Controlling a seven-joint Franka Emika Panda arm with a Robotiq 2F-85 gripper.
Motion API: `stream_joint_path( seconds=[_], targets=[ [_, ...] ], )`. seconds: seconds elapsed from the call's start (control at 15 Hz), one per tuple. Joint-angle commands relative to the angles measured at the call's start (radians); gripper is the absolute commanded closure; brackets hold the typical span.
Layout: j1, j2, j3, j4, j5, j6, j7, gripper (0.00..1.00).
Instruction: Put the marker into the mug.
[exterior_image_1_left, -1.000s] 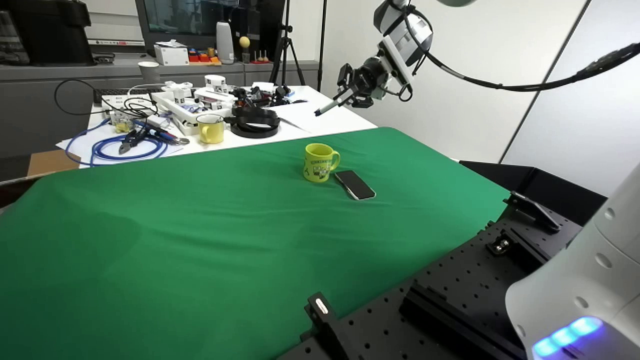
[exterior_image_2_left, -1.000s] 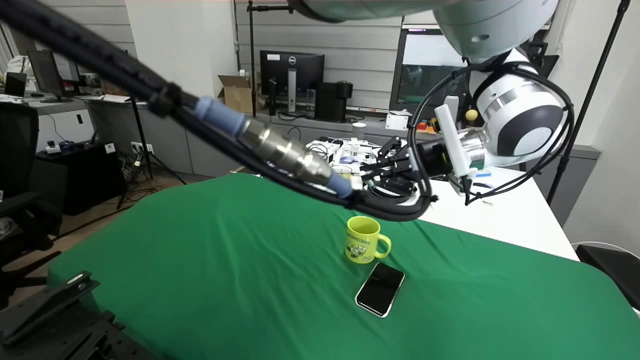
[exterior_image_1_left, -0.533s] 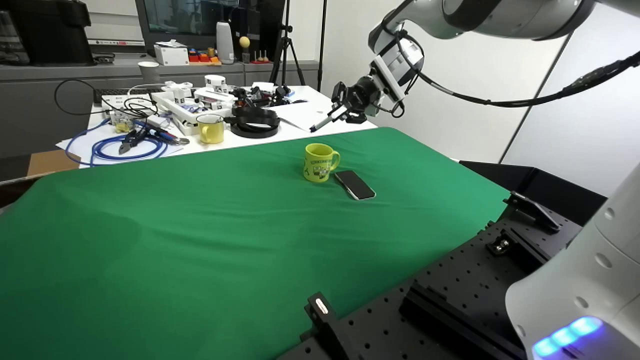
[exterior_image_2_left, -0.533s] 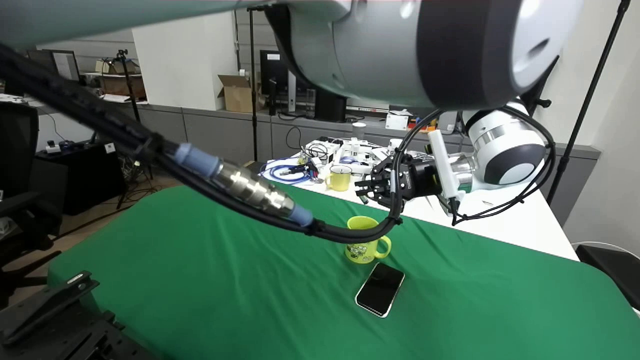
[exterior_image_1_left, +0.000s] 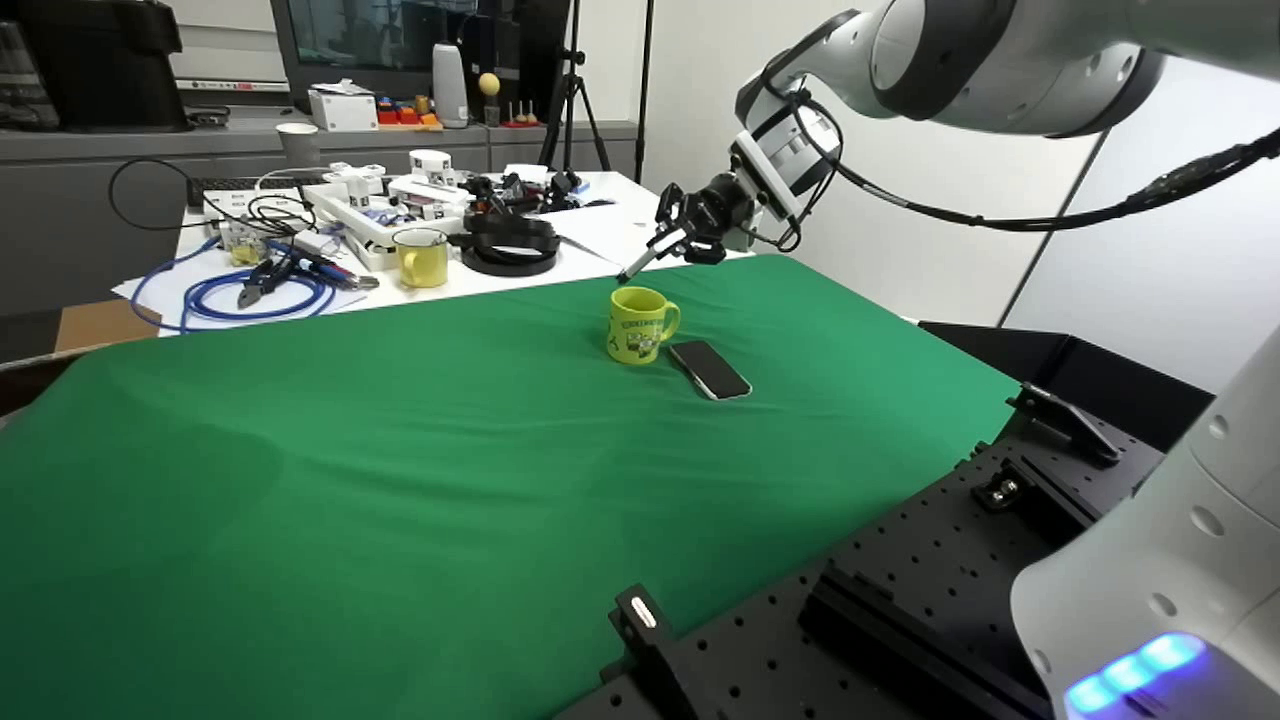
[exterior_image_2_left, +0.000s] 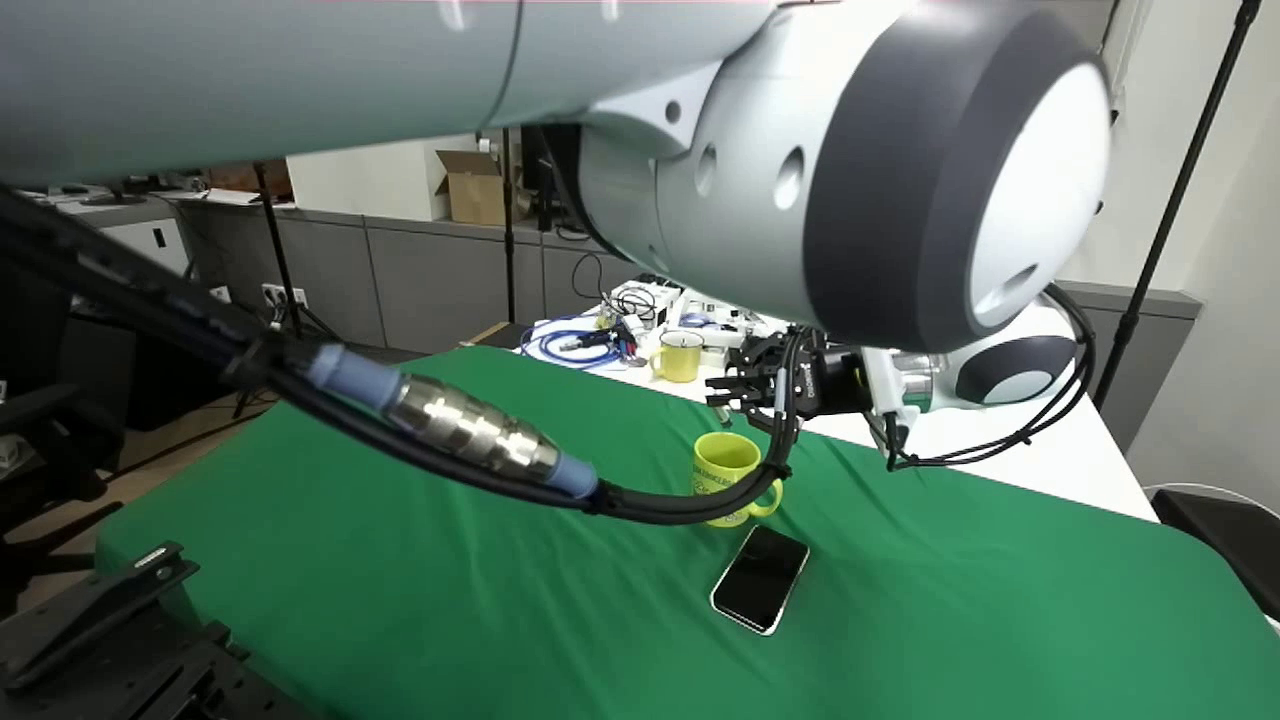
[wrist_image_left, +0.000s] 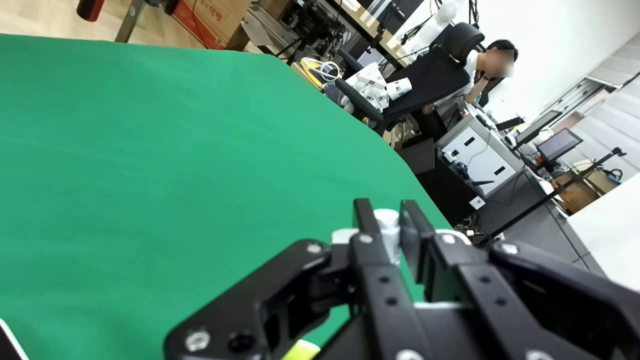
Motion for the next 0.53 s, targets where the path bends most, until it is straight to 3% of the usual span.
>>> stream_joint_path(
  seconds=[0.0,0.47],
  targets=[
    [-0.028,0.037,0.027,0.064,0.009,-0.008,0.125,0.96],
    [-0.068,0.015,0.032,0.008,0.043,0.013,0.238,0.96]
  ],
)
